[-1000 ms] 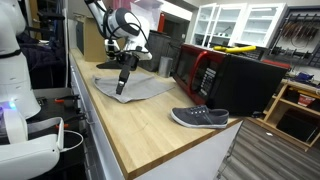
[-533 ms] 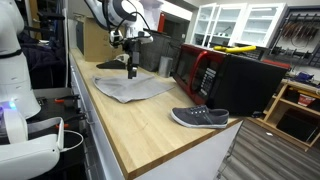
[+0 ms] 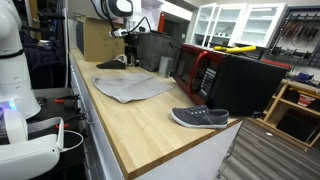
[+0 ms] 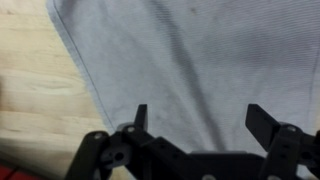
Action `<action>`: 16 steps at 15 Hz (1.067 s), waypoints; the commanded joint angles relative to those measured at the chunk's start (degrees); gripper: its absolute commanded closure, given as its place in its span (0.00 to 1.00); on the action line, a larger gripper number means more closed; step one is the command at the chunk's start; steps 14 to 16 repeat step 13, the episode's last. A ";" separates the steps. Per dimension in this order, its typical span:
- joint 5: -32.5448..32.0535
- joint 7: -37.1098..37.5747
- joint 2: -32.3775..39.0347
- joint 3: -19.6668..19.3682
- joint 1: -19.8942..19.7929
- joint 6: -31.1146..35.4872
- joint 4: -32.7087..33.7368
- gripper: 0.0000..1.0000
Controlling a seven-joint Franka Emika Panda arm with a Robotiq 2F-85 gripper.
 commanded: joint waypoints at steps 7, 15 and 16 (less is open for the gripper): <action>18.07 -25.20 1.42 0.12 3.01 -5.76 4.41 0.00; 17.99 -25.03 1.54 0.12 2.94 -5.70 4.28 0.00; 17.99 -25.03 1.54 0.12 2.94 -5.70 4.28 0.00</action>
